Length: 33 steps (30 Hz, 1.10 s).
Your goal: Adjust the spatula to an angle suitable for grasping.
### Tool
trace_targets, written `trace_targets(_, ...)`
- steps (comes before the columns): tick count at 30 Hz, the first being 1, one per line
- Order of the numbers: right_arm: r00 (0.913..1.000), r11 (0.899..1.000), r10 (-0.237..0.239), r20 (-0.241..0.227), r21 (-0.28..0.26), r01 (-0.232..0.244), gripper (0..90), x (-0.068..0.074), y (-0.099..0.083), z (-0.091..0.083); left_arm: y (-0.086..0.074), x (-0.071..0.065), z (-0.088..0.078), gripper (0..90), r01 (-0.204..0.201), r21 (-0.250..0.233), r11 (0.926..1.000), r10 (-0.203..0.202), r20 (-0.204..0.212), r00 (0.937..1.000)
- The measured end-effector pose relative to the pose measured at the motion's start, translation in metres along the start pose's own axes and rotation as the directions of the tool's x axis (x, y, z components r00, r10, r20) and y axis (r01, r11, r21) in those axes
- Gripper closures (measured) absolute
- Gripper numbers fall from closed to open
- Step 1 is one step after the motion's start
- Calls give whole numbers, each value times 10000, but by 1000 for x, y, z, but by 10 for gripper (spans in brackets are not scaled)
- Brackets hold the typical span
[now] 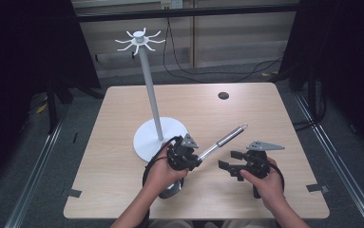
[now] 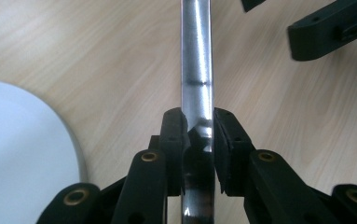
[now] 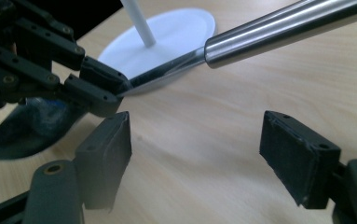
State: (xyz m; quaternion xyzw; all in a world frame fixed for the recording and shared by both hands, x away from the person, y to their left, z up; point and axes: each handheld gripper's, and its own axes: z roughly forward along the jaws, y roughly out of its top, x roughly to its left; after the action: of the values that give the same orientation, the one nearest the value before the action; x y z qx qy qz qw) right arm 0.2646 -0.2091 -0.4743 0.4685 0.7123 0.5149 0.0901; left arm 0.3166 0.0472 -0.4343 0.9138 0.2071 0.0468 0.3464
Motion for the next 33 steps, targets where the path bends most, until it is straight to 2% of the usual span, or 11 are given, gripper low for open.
trace_targets(1,9999,9997,126,-111,-198,-129,283,1,2,0,2,-1,0,754,192,-210,9996,-192,4,9998)
trace_targets(3,9982,9971,469,-369,-584,-490,314,3,7,1,5,-1,-4,754,-65,-229,9997,63,-73,10000)
trace_targets(5,9976,9955,512,-461,-774,-547,340,7,12,3,7,-4,-5,754,163,-582,9982,-170,-114,9998)
trace_targets(9,9929,9873,895,-779,-1242,-987,414,9,20,8,10,-9,-9,753,38,-1018,9948,-63,-243,9997)
trace_targets(16,9896,9817,1003,-1035,-1514,-1153,532,17,27,12,14,-15,-19,753,-56,-1643,9864,-29,-516,9987)
trace_targets(22,9886,9783,855,-1242,-1777,-1069,711,24,40,11,15,-20,-24,753,-77,-2177,9760,-58,-612,9981)
trace_targets(25,9814,9714,1155,-1534,-1888,-1438,763,26,44,8,15,-21,-27,753,-102,-2413,9704,-64,-683,9976)
trace_targets(30,9384,9405,2177,-2683,-1993,-2752,882,27,52,2,18,-24,-31,754,-137,-2927,9561,-74,-707,9975)
trace_targets(31,9351,9391,2148,-2820,-2033,-2770,886,28,54,1,19,-24,-33,756,-83,-2980,9545,-112,-638,9979)
trace_targets(32,9494,9481,1747,-2610,-2155,-2337,887,33,57,-1,20,-24,-34,756,55,-3101,9507,-224,-512,9984)
trace_targets(33,9552,9519,1514,-2543,-2230,-2103,887,35,60,-3,20,-23,-36,757,70,-3230,9464,-216,-417,9989)
